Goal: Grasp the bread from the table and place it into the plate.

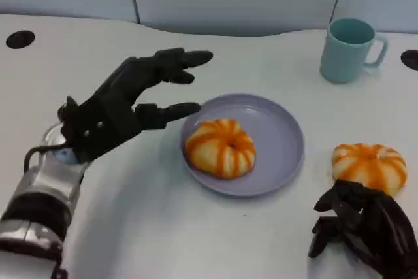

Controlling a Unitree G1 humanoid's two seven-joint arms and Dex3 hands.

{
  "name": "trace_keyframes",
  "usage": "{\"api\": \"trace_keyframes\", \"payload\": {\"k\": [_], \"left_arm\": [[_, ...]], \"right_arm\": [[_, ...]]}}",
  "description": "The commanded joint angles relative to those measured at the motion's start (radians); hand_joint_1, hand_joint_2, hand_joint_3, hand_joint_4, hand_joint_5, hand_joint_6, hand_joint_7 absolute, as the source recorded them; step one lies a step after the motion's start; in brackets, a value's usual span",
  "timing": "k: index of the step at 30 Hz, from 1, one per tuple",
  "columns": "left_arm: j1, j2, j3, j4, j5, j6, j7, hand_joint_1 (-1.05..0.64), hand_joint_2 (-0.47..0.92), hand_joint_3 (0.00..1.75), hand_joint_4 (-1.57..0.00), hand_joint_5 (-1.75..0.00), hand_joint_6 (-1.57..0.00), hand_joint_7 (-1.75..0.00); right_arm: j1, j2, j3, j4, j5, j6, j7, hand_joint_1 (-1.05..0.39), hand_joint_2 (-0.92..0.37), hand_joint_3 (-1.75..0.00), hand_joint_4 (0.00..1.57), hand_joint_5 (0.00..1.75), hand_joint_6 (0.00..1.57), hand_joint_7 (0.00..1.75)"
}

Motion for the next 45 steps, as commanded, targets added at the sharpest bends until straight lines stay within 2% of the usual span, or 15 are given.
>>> {"api": "trace_keyframes", "payload": {"k": [1,4,8,10,12,15,19,25,29,35,37,38,39,42,45], "left_arm": [[0.091,-0.017,0.05,-0.084,-0.097,0.035,-0.07,-0.57,0.92,0.32,-0.34,-0.85,-0.54,-0.06],[0.161,-0.036,0.074,-0.154,-0.135,0.056,-0.063,-0.6,0.92,0.33,-0.4,-0.87,-0.56,-0.07],[0.266,-0.091,0.122,-0.235,-0.199,0.064,-0.032,-0.59,0.92,0.33,-0.58,-0.91,-0.68,-0.11],[0.31,-0.114,0.141,-0.274,-0.234,0.079,-0.038,-0.59,0.92,0.33,-0.6,-0.92,-0.7,-0.11],[0.348,-0.132,0.157,-0.307,-0.272,0.09,-0.052,-0.55,0.92,0.36,-0.56,-1.04,-0.71,-0.12],[0.425,-0.163,0.185,-0.404,-0.392,0.178,-0.113,-0.51,0.92,0.37,-0.58,-1.1,-0.75,-0.15],[0.502,-0.161,0.204,-0.533,-0.5,0.327,-0.182,-0.51,0.92,0.37,-0.61,-1.15,-0.8,-0.18],[0.61,-0.151,0.231,-0.69,-0.588,0.529,-0.207,-0.53,0.92,0.28,-0.68,-1.18,-0.84,-0.2],[0.645,-0.15,0.245,-0.721,-0.591,0.578,-0.204,-0.52,0.92,0.26,-0.69,-1.2,-0.83,-0.2],[0.677,-0.149,0.271,-0.726,-0.585,0.62,-0.188,-0.45,0.92,0.34,-0.64,-1.3,-0.83,-0.22],[0.691,-0.151,0.279,-0.735,-0.574,0.647,-0.15,-0.42,0.92,0.37,-0.68,-1.4,-0.87,-0.28],[0.699,-0.153,0.282,-0.74,-0.572,0.657,-0.137,-0.4,0.92,0.38,-0.67,-1.47,-0.84,-0.37],[0.704,-0.154,0.283,-0.746,-0.573,0.664,-0.131,-0.39,0.92,0.4,-0.65,-1.55,-0.72,-0.65],[0.715,-0.151,0.284,-0.746,-0.566,0.67,-0.132,-0.39,0.92,0.43,-0.64,-1.61,-0.58,-0.99],[0.73,-0.151,0.285,-0.76,-0.575,0.717,-0.122,-0.42,0.92,0.43,-0.64,-1.61,-0.56,-1.07]], "right_arm": [[-0.007,-0.013,-0.006,-0.001,0.002,0.009,-0.005,-0.95,-0.79,0.0,1.4,0.89,1.23,0.8],[-0.007,-0.012,-0.004,-0.006,0.001,0.014,-0.008,-0.95,-0.79,0.0,1.4,0.89,1.23,0.8],[-0.007,-0.01,-0.002,-0.012,-0.001,0.017,-0.014,-0.95,-0.79,0.0,1.4,0.89,1.23,0.82],[-0.007,-0.01,-0.003,-0.013,-0.001,0.02,-0.015,-0.95,-0.79,0.0,1.4,0.9,1.23,0.82],[-0.009,-0.012,-0.004,-0.011,0.0,0.022,-0.015,-0.95,-0.79,0.0,1.4,0.9,1.22,0.82],[-0.021,-0.011,-0.009,0.005,0.005,0.019,-0.013,-0.95,-0.78,0.0,1.4,0.9,1.22,0.81],[-0.031,-0.009,-0.011,0.02,0.004,0.014,-0.011,-0.96,-0.77,0.0,1.4,0.89,1.22,0.8],[-0.034,-0.005,-0.01,0.022,0.001,0.009,-0.013,-0.96,-0.78,0.0,1.41,0.88,1.23,0.8],[-0.029,-0.005,-0.008,0.016,-0.003,0.008,-0.016,-0.96,-0.78,0.0,1.42,0.86,1.23,0.8],[-0.022,-0.006,-0.007,0.002,-0.001,0.011,-0.015,-0.95,-0.78,0.0,1.43,0.85,1.24,0.79],[-0.022,-0.006,-0.007,-0.004,0.001,0.016,-0.016,-0.97,-0.78,0.0,1.43,0.85,1.24,0.79],[-0.019,-0.007,-0.007,-0.007,0.001,0.014,-0.014,-0.97,-0.78,0.0,1.43,0.85,1.24,0.78],[-0.017,-0.007,-0.006,-0.008,0.0,0.012,-0.012,-0.97,-0.78,0.0,1.43,0.85,1.24,0.78],[-0.014,-0.007,-0.005,-0.012,-0.001,0.008,-0.011,-0.97,-0.79,0.0,1.44,0.85,1.26,0.77],[-0.007,-0.007,-0.001,-0.023,-0.007,0.008,-0.018,-0.98,-0.79,-0.01,1.44,0.84,1.27,0.76]]}}
